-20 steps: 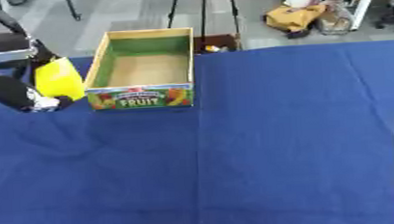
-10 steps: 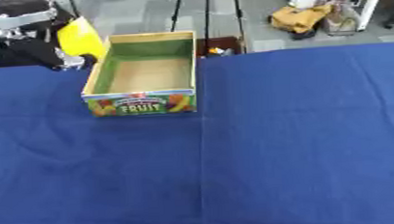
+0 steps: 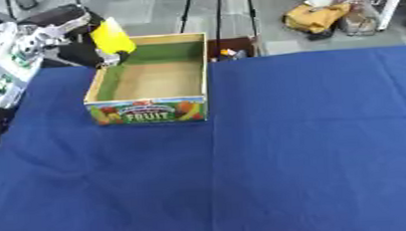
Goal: Pick up objects on the table and place them in the box.
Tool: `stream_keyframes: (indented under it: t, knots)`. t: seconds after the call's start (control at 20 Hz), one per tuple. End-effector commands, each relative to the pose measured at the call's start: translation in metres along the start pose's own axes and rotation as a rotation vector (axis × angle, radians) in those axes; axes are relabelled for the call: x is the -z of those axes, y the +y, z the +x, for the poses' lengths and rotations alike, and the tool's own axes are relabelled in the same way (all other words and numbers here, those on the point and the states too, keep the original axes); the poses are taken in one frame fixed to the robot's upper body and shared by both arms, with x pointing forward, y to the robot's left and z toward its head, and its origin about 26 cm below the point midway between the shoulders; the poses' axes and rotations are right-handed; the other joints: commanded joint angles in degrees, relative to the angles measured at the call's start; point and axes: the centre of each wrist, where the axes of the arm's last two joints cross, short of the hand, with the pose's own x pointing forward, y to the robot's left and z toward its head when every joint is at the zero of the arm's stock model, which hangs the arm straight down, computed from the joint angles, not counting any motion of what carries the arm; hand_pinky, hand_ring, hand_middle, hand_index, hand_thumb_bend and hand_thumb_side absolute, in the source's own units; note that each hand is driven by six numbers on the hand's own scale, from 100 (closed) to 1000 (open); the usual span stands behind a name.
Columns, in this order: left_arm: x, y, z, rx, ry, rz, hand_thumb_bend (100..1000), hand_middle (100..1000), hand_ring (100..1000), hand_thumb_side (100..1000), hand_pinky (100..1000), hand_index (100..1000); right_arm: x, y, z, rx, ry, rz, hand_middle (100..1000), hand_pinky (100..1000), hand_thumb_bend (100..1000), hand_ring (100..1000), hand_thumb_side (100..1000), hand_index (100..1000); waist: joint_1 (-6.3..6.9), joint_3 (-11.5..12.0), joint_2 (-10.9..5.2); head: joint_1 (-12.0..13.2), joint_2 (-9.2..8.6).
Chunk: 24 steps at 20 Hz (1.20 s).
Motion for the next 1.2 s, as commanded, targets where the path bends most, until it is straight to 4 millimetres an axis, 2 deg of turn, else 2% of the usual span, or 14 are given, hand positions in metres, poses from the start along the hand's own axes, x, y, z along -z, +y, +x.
stream_keyframes:
  t: [0.05,0.2,0.85,1.1,1.2]
  knots:
    - [0.002,0.014,-0.009,0.003,0.042,0.089,100,385,450,584,344,536,0.010,-0.001,0.006,0.018,-0.040,-0.007,619,725,100,820,965,844,-0.11,-0.5,-0.81,1.4,-1.58]
    - [0.007,0.006,-0.015,-0.002,0.069,0.123,100,385,449,586,343,535,0.013,0.001,0.008,0.031,-0.048,-0.011,619,725,100,820,970,845,-0.25,-1.5,-0.15,2.2,-2.43]
    - [0.017,-0.032,-0.033,0.136,0.133,0.110,100,392,470,611,359,581,0.019,0.007,0.014,0.073,-0.067,-0.019,616,723,100,820,964,844,0.24,-4.0,1.81,3.3,-3.84]
    - [0.017,-0.042,-0.042,0.122,0.153,0.091,100,422,491,620,384,635,0.020,0.007,0.014,0.078,-0.067,-0.020,613,722,100,820,959,843,0.52,-4.6,2.54,3.8,-4.63]
    - [0.017,-0.043,-0.043,0.132,0.156,0.081,100,446,509,613,407,691,0.020,0.006,0.014,0.078,-0.067,-0.020,612,721,100,820,957,843,0.61,-4.7,2.75,4.0,-4.80]
